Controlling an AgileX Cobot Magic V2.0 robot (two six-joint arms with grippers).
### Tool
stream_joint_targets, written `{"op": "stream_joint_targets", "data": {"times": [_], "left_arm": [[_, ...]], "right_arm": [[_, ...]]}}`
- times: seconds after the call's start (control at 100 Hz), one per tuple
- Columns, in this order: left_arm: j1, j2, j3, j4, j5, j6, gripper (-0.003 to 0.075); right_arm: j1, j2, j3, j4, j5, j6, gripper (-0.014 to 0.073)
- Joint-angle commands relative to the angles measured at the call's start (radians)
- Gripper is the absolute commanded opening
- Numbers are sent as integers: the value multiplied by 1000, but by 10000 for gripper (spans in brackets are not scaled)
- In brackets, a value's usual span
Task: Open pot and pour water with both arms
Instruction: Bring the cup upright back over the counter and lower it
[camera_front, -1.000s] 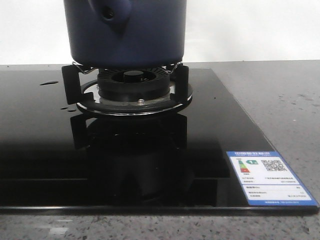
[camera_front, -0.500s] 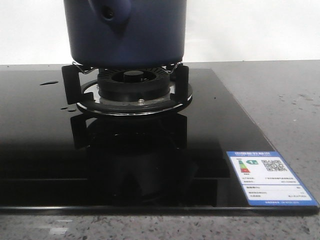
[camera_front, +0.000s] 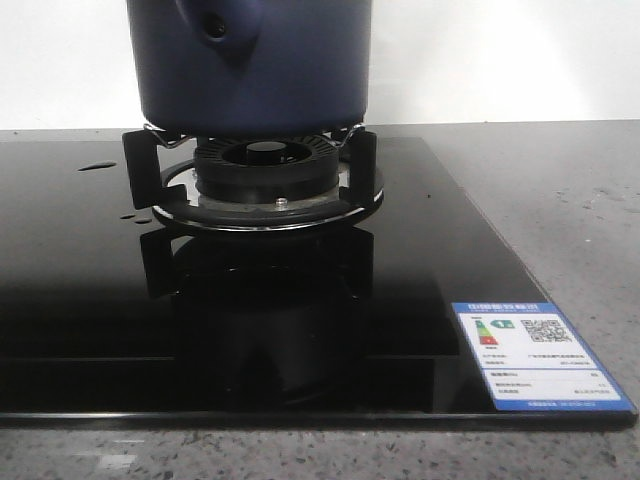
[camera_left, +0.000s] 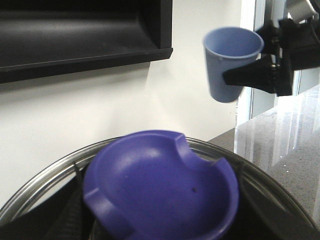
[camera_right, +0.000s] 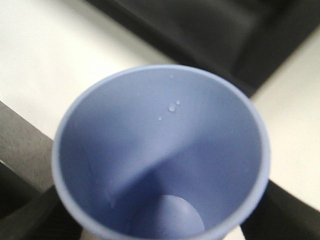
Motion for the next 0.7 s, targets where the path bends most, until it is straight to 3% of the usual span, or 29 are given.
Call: {"op": "stream_joint_targets", "data": {"times": [0.0,0.39,0.69], "left_arm": [[-10,-13,-35,-85,0,-5,291],[-10,-13,-35,-85,0,-5,291],[-10,-13,-35,-85,0,-5,291]], "right_arm": [[-62,-74,72,78,-98,9,330],[-99,-232,706,337,-508,9,330],[-99,-232,940,355,-730,10,330]]}}
